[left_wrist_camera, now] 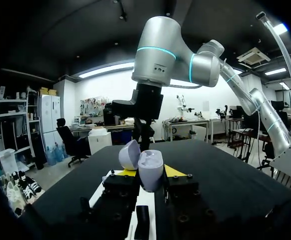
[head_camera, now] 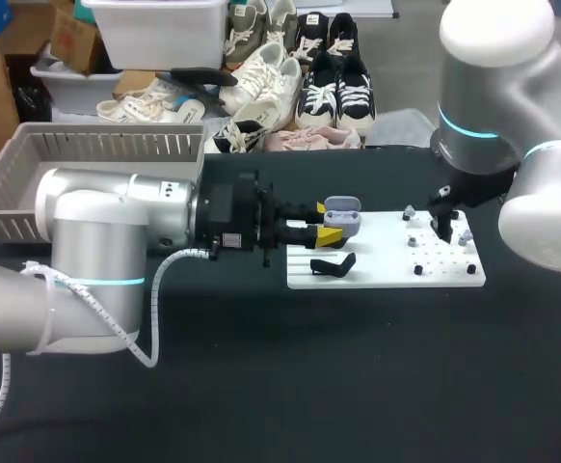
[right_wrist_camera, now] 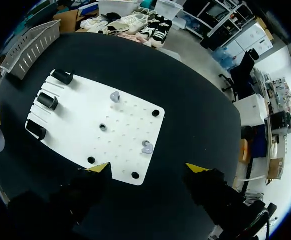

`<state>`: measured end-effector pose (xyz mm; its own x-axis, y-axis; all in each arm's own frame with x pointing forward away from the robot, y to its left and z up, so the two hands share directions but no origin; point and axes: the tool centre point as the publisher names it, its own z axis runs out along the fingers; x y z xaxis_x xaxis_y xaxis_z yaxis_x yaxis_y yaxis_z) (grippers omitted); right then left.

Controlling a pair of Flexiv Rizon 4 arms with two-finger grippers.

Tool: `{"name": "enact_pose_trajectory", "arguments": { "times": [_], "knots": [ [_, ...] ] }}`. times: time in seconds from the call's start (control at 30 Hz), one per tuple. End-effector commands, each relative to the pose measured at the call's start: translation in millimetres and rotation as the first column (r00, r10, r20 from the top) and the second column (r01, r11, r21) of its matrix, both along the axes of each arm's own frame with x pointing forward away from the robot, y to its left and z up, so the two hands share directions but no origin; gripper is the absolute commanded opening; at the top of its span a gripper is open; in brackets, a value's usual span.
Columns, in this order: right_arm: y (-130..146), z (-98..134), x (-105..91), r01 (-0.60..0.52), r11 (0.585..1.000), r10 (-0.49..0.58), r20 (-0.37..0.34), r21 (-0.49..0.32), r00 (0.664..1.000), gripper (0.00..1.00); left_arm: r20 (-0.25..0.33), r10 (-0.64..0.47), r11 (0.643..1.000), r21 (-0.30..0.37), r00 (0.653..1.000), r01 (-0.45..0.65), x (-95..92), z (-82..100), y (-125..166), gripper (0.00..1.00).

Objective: Pick up each earbud case from the left stands, insert the matching earbuds, close the lid, and place the case in the box.

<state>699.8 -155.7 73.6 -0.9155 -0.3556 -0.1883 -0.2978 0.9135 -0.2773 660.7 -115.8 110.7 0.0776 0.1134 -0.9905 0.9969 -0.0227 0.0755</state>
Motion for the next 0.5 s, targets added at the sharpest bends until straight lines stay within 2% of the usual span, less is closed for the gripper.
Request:
{"name": "enact_pose_trajectory", "arguments": {
  "times": [0.03, 0.1, 0.13, 0.2, 0.33, 0.5],
  "knots": [
    [-1.5, -6.3, 4.4, 0.001, 1.000, -0.001, -0.002, 0.008, 1.000, 0.83, 0.000, -0.002, 1.000, -0.001, 1.000, 0.002, 1.0, -0.8, -0.2, 0.00],
    [-2.3, -9.1, 6.0, -0.001, 1.000, 0.001, -0.001, 0.019, 1.000, 0.65, 0.000, -0.002, 1.000, -0.001, 1.000, 0.002, 1.0, -0.8, -0.2, 0.00],
    [-2.5, -10.5, 6.4, -0.002, 1.000, 0.002, -0.001, 0.020, 1.000, 0.59, 0.000, -0.002, 1.000, -0.001, 1.000, 0.002, 1.0, -0.8, -0.2, 0.00],
    [-3.0, -13.9, 7.5, -0.006, 1.000, 0.006, -0.003, 0.025, 1.000, 0.60, 0.000, -0.002, 1.000, -0.001, 1.000, 0.002, 1.0, -0.8, -0.2, 0.00],
    [-3.0, -19.3, 8.0, -0.011, 0.999, 0.011, -0.005, 0.030, 1.000, 0.50, 0.000, -0.002, 1.000, -0.001, 1.000, 0.002, 1.0, -0.8, -0.2, 0.00],
    [-6.0, -27.3, 9.7, -0.008, 0.999, 0.009, -0.013, 0.040, 1.000, 0.48, 0.000, -0.002, 1.000, -0.001, 1.000, 0.002, 1.0, -0.8, -0.2, 0.00]
  ]
}}
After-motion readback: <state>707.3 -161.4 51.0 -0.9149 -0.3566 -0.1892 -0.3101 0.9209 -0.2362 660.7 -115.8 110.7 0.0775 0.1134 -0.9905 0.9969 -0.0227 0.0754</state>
